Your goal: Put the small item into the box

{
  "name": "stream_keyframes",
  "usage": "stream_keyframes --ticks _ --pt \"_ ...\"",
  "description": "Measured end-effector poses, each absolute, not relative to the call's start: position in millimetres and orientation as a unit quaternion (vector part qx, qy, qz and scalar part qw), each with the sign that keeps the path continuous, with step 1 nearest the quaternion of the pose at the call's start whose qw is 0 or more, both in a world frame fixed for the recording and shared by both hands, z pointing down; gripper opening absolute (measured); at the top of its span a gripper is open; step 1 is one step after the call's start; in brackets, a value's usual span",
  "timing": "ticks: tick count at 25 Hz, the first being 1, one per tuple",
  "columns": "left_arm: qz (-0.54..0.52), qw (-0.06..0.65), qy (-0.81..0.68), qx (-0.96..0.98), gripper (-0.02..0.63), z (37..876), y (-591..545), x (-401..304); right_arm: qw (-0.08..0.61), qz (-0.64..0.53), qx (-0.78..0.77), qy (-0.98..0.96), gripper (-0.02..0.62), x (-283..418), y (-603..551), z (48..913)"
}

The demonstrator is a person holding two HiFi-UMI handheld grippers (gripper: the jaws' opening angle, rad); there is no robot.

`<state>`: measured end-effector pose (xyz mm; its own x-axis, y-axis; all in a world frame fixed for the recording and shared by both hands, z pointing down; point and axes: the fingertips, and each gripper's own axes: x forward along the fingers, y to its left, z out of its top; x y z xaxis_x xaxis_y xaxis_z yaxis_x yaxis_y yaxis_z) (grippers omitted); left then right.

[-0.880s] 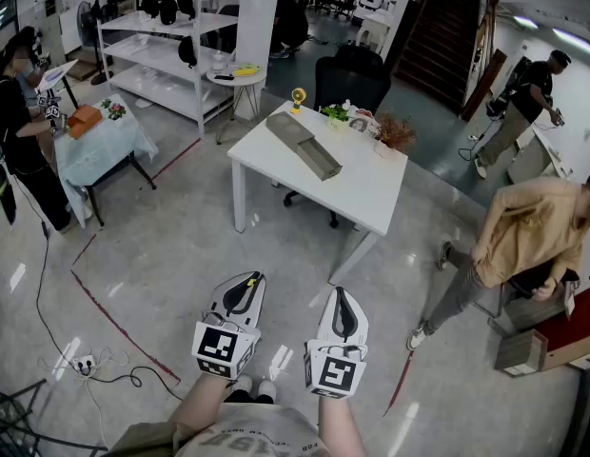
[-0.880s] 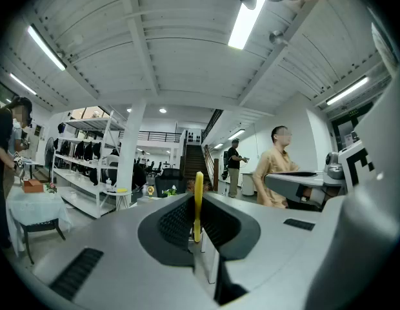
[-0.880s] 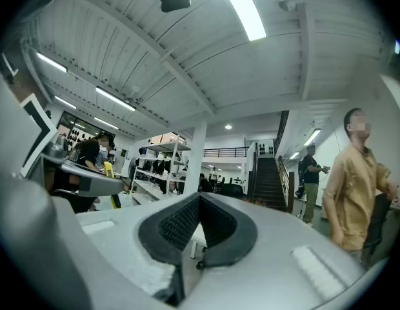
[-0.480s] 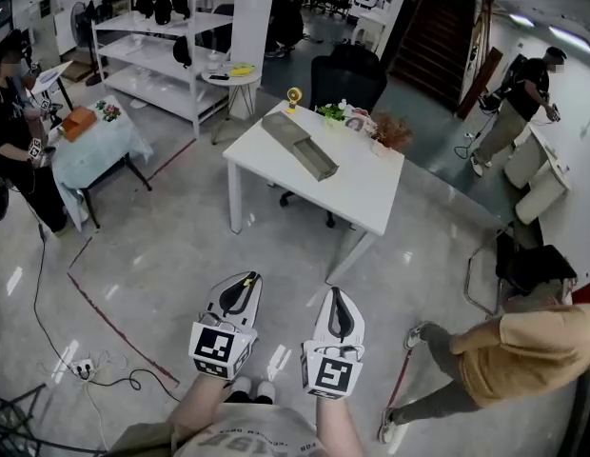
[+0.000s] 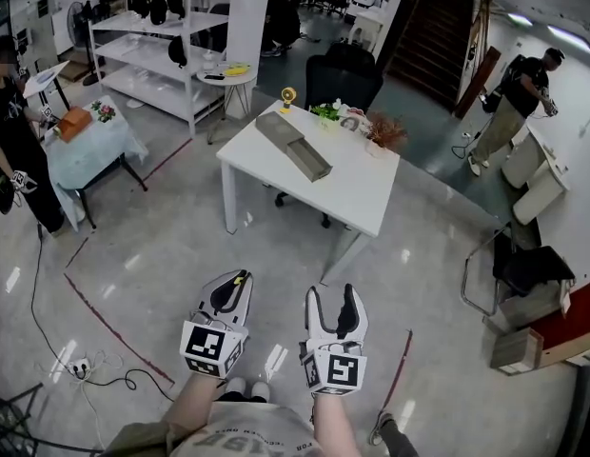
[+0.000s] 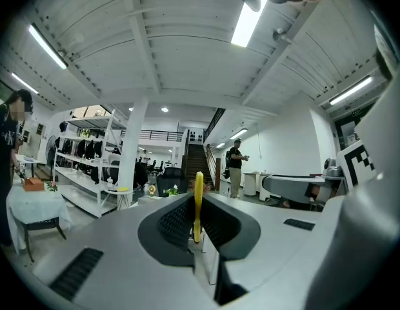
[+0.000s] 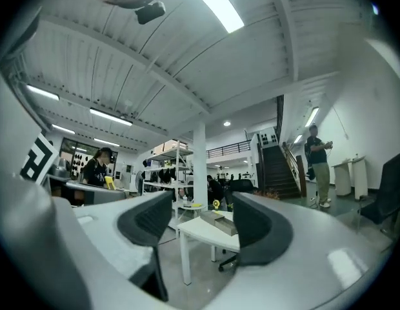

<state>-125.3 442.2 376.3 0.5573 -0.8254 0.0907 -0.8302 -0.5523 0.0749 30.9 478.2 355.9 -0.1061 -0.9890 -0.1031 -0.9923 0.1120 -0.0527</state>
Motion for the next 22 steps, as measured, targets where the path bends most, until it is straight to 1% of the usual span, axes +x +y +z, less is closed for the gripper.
stream_keyframes --ticks 1,3,4,9,14,22 --pt "0.022 0.055 -0.472 0.880 0.031 376.5 441.6 -123.4 0.057 0.013 -0.662 0.747 0.304 33.4 477.1 357.1" --pt "0.021 0.057 -0.477 0.877 0.031 376.4 441.2 -118.3 0.048 0.021 -0.655 0.754 0.315 38.2 476.0 357.6" --pt "0.019 0.058 -0.479 0.876 0.031 376.2 441.4 -115.3 0.043 0.025 -0.650 0.758 0.336 40.4 475.7 357.0" --pt "0.012 0.060 -0.492 0.868 0.031 377.3 441.5 -105.5 0.034 0.031 -0.632 0.774 0.342 49.9 472.7 358.5" --pt "0.023 0.068 -0.501 0.862 0.031 387.5 435.6 -105.0 0.034 0.014 -0.629 0.776 0.342 60.7 461.7 369.5" --pt "0.030 0.080 -0.503 0.860 0.031 403.2 398.3 -103.1 0.028 0.014 -0.631 0.775 0.342 68.4 426.5 377.4"
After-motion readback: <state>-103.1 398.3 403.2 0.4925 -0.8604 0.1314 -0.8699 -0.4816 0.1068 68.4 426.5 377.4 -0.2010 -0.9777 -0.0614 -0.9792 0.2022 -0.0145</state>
